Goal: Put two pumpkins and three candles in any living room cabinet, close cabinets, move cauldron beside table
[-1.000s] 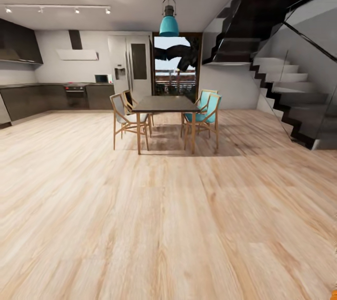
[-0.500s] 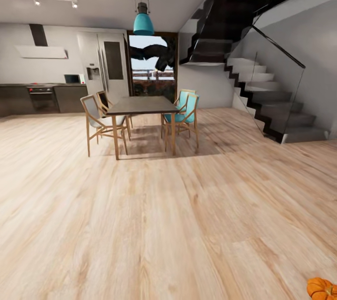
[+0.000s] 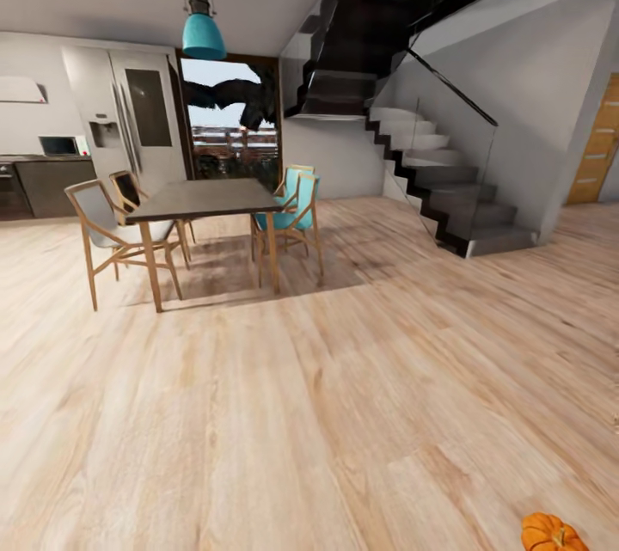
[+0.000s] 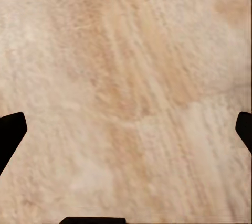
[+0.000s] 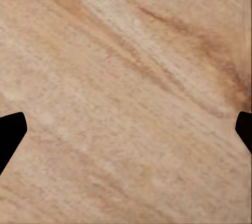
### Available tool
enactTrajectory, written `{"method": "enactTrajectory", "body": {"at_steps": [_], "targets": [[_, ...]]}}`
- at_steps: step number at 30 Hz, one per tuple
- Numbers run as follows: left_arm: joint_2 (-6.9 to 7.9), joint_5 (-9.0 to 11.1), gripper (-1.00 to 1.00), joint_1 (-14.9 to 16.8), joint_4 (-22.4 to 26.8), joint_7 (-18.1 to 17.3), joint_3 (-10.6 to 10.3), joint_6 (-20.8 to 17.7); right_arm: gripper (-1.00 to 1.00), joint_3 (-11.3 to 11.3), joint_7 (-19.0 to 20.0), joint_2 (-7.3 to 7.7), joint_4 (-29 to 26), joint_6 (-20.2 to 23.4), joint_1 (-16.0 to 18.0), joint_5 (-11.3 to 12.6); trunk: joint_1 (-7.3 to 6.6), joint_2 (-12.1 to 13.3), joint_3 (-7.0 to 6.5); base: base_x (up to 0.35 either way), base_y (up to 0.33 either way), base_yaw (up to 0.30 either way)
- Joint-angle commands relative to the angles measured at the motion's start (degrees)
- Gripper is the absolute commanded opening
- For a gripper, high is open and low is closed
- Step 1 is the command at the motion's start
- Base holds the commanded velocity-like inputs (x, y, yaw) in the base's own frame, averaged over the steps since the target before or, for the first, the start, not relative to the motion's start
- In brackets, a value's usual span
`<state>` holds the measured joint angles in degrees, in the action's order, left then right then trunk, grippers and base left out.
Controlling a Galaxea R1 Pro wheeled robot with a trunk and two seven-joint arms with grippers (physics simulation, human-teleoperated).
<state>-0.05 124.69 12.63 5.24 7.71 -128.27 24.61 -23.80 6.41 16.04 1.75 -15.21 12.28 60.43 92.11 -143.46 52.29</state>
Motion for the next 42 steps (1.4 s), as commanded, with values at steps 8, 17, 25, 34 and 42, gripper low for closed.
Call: {"method": "enactTrajectory", "body": {"at_steps": [8,17,25,34,42], "targets": [[-0.78,-0.14,1.0,0.03,2.59,0.55,-0.49,0.19,1.0,-0.37,0.44,0.04,0.19,-0.1,0.08,0.63,0.02,-0.02,0.07,0.168,-0.267,-0.289],[-0.85,-3.08,1.0,0.03,3.07,0.54,-0.45,0.17,1.0,-0.54,-0.32,-0.77,0.19,-0.35,0.03,0.16,0.02,-0.02,0.07,-0.111,-0.218,-0.066],[-0.55,4.33,1.0,1.08,-4.35,3.96,1.78,-13.63,1.0,0.4,-20.41,8.23,-34.21,30.27,5.76,-2.29,0.02,-0.02,0.07,-0.009,-0.009,-0.001],[-0.15,4.74,1.0,18.45,-4.93,-6.76,1.77,-37.63,1.0,0.22,-12.84,3.17,-16.49,39.24,26.43,-9.3,0.02,-0.02,0.07,0.0,0.0,0.0],[-1.04,4.85,1.0,27.75,-4.9,-8.83,1.79,-42.36,1.0,0.28,-9.79,0.95,-15.37,37.7,29.9,-14.65,0.02,-0.02,0.07,0.0,0.0,0.0]]}}
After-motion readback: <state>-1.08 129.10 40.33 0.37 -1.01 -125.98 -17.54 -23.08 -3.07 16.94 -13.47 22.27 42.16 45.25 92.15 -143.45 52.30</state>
